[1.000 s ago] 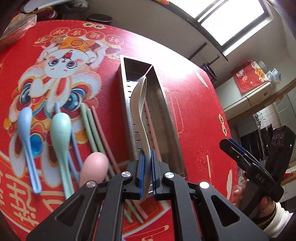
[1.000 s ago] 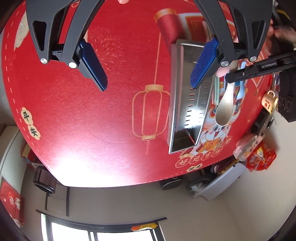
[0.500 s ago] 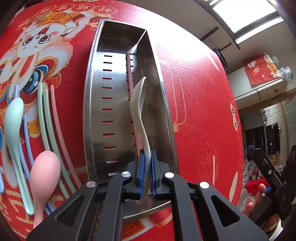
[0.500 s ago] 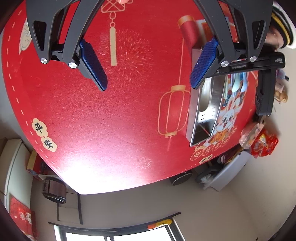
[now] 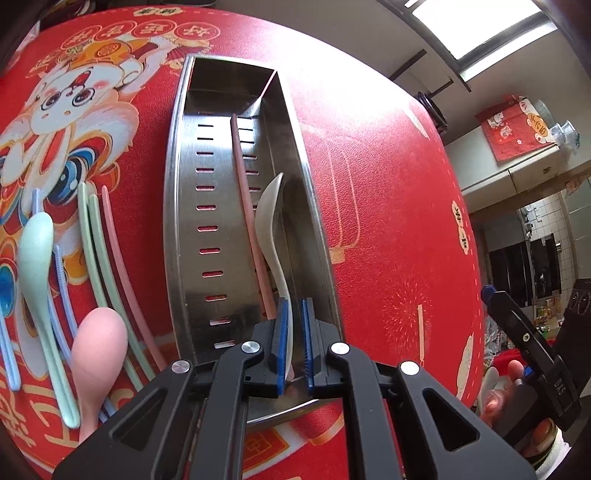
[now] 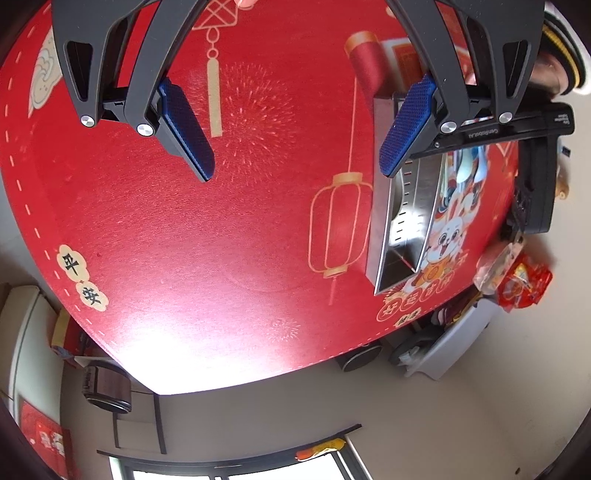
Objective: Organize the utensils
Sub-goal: 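Lower the white spoon into the tray and open the left tool, then close the left tool on the blue spoon's handle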
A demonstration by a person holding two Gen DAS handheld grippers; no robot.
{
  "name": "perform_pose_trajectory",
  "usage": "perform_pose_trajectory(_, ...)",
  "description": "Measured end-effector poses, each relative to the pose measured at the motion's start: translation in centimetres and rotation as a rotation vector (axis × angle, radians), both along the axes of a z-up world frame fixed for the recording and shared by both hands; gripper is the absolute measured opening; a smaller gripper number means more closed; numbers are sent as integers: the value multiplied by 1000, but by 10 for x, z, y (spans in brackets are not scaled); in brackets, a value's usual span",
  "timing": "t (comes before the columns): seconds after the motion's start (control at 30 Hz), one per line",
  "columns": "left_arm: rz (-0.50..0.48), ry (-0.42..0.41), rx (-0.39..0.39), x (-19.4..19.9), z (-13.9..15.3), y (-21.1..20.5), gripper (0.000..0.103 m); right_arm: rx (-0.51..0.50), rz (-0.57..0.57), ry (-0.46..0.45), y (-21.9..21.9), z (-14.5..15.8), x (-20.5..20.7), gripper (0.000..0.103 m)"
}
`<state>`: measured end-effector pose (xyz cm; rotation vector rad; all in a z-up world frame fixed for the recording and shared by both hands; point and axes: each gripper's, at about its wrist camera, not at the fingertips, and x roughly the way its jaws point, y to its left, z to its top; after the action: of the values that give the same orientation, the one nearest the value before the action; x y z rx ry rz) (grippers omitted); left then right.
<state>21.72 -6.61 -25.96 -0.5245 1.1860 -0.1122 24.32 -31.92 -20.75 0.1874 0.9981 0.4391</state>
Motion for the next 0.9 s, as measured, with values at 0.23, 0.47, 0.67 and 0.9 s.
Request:
perform_pose_trajectory(0.23,56,-96,95,-37,38,43,23,76,-6,3,12,5,-8,88)
perform_pose_trajectory(0.47,238,-64,167,-94,32,129,35,87,13,17,41,5,-16,87)
perform_pose_trajectory(0.67,319,-32,176,-121,14,179,41,22,54,68,68,-4,-25,88)
perform_pose_trajectory(0.9,299,-27,170,-113,-11,197,43,-32,25,87,76,-8,-33,88)
